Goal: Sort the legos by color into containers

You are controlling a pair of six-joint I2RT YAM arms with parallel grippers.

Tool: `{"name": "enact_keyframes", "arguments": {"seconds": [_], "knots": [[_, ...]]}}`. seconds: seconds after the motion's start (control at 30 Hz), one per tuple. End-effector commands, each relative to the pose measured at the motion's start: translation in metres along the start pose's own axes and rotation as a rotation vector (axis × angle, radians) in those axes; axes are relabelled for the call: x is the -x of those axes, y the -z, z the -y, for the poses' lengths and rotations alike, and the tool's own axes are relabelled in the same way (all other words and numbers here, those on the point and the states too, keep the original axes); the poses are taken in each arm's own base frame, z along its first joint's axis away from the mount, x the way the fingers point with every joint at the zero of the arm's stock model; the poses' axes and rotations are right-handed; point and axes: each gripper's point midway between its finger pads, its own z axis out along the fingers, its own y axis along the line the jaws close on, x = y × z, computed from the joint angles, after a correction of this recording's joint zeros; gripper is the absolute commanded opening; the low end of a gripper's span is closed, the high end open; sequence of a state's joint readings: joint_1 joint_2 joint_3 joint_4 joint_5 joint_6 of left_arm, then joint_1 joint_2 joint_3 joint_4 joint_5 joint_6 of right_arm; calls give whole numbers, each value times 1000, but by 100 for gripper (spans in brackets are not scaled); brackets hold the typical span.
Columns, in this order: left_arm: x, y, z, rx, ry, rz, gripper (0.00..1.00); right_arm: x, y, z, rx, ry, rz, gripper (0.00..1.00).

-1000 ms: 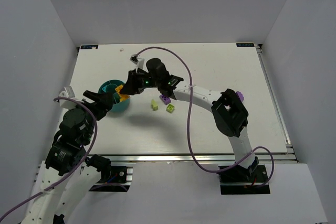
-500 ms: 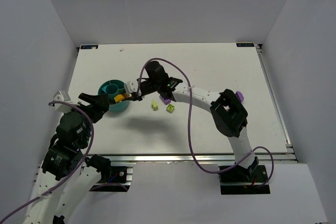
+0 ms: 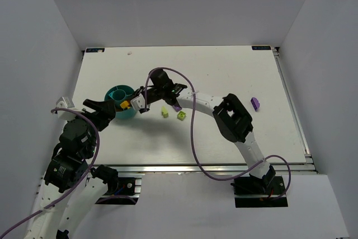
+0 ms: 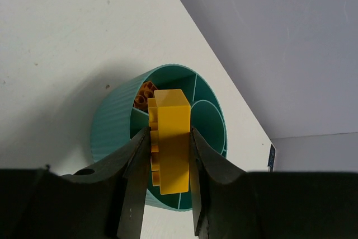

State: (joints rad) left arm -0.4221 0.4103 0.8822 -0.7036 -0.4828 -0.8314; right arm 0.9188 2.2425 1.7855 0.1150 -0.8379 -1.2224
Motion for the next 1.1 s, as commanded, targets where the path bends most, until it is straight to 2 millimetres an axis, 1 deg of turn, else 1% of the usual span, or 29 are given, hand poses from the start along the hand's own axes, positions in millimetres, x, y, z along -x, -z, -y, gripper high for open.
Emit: {"name": "enact_keyframes", "arguments": {"seconds": [0.0, 0.13, 0.23, 0.27, 0.37, 0.4, 0.43, 0.47, 0.53, 0.73, 0.8, 0.83, 0.87, 0.9, 0.93, 0.97, 1.0, 1.03, 1.07], "knots": [[6, 4, 2, -2, -5, 9, 81, 7, -3, 22, -22, 116, 0, 2], [5, 3, 2, -2, -4, 7, 81, -2, -5, 15, -12, 123, -18, 9], [5, 3, 2, -4, -3, 7, 81, -7, -6, 12, -7, 121, -26, 19], [5, 2, 3, -4, -3, 7, 81, -8, -7, 11, -5, 119, -27, 26], [4, 2, 3, -7, -3, 5, 81, -10, -7, 9, -3, 118, -32, 38], [4, 2, 4, -7, -3, 3, 81, -11, -7, 9, -4, 118, -35, 40], [4, 1, 4, -10, 0, 4, 81, -10, -7, 9, -6, 119, -33, 48], [3, 1, 4, -11, 0, 3, 81, -9, -6, 9, -7, 120, -32, 51], [1, 1, 5, -17, 1, -4, 81, -8, -6, 10, -8, 121, -32, 52], [1, -2, 10, -31, 2, -10, 81, -3, -4, 19, -37, 118, -24, 53], [-1, -3, 14, -45, -5, -20, 80, 6, 3, 32, -86, 107, -32, 52], [-2, -4, 20, -69, -3, -29, 79, 20, 14, 48, -129, 113, -34, 52], [-6, -6, 22, -80, -11, -42, 78, 25, 22, 54, -157, 106, -39, 52], [-12, -9, 24, -90, -19, -61, 74, 35, 38, 64, -201, 87, -56, 52], [-18, -13, 37, -149, -21, -87, 70, 31, 46, 57, -220, 35, -90, 52], [-24, -16, 43, -180, -25, -107, 64, 40, 59, 78, -293, 16, -115, 50], [-31, -19, 49, -209, -30, -132, 49, 26, 77, 80, -410, -115, -193, 40], [-38, -24, 57, -246, -26, -149, 42, 38, 109, 102, -530, -156, -220, 29], [-46, -28, 62, -267, -28, -180, 37, 33, 129, 105, -603, -219, -254, 1]]}}
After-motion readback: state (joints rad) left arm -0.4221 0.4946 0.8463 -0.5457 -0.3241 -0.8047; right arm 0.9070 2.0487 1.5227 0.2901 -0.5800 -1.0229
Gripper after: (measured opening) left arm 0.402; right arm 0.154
